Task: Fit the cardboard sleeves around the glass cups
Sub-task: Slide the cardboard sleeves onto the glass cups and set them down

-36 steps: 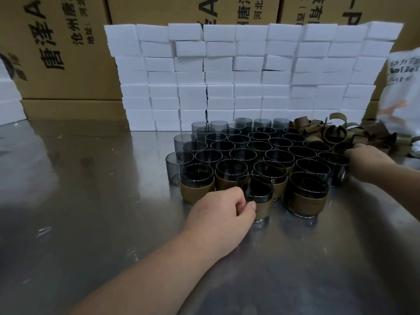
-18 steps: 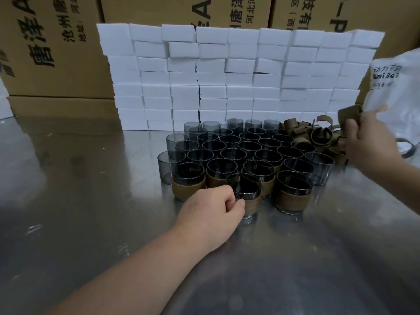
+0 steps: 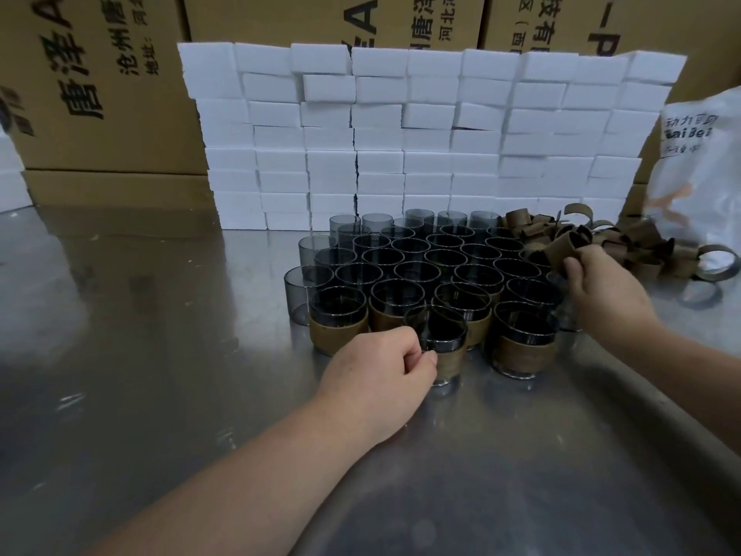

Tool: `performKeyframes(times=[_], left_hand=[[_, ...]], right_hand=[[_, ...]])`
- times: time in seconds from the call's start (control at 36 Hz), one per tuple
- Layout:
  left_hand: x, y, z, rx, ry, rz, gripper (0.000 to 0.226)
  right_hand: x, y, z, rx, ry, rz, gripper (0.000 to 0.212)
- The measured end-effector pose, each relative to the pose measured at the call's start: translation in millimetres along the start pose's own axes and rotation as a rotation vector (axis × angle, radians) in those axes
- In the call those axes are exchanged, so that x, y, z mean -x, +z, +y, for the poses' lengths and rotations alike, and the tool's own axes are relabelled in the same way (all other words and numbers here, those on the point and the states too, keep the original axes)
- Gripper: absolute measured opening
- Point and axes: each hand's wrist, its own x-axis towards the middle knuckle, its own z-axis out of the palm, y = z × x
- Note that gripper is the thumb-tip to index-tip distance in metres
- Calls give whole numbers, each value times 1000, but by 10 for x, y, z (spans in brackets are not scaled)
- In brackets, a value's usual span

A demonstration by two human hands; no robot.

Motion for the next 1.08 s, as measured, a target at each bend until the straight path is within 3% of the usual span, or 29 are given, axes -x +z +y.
performKeyframes(times=[0.22,0.33,0.42,0.53,0.61,0.75,0.86,1.08], left_hand=[[10,-17,15,9,29,24,33],[36,-32,65,92,96,42,24],[49,-42,89,82,150,66,24],[49,-41,123,29,288,98,76],[48,-41,153,-51,420,225,89],[43,-35,163,30,564,325,85],[57,-79,170,113,617,338,73],[81,-101,218,62,705,399,65]], right_hand=[[-227,-270,-38,5,54,221,26],[-277,-531,-284,-184,141,416,40],[-117,-706,-605,-426,241,468,41],[286,-832,-982,-934,426,285,32],[587,-809,-1233,-1270,605,144,26],[816,-611,-1483,-1415,728,-17,33],[887,-541,-1544,-1475,720,-48,36],[962,-499,-1525,-1511,651,-156,30]])
